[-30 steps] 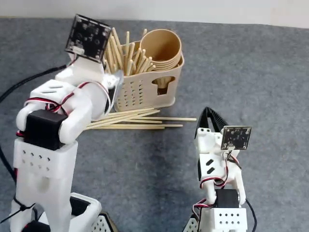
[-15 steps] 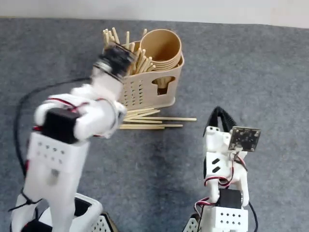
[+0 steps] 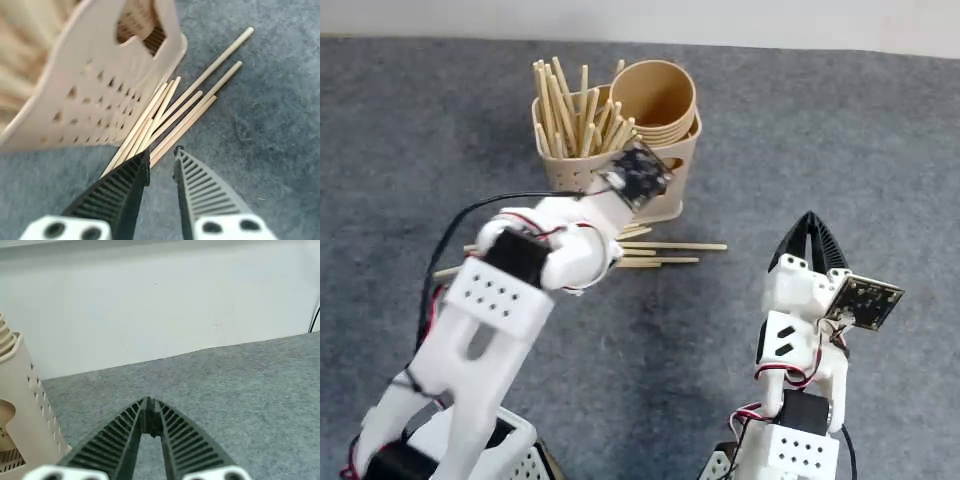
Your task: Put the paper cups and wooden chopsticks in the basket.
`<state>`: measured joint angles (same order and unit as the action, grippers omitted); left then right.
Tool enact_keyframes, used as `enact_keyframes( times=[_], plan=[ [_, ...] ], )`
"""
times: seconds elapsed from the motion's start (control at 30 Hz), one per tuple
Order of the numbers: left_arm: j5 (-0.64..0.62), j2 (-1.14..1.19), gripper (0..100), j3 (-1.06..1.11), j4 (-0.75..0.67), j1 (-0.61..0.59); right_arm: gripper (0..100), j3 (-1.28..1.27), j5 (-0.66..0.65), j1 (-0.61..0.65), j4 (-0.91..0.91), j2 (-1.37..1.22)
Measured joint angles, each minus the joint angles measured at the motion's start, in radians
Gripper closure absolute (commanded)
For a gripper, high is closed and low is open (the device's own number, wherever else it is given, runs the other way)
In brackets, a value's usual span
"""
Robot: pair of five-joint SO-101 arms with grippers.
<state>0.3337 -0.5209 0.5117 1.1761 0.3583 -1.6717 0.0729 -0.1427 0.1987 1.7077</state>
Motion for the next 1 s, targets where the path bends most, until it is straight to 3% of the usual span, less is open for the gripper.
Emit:
enact_keyframes(
  times=[0.53, 1.0],
  plan=[
    [0.180, 0.512, 86, -0.213, -0.026, 0.051, 99.2, 0.000, 0.000, 0.000, 0.000, 0.000],
    [0.190, 0.859, 83, -0.437, -0.029, 0.083, 99.2, 0.000, 0.000, 0.000, -0.009, 0.000]
  ],
)
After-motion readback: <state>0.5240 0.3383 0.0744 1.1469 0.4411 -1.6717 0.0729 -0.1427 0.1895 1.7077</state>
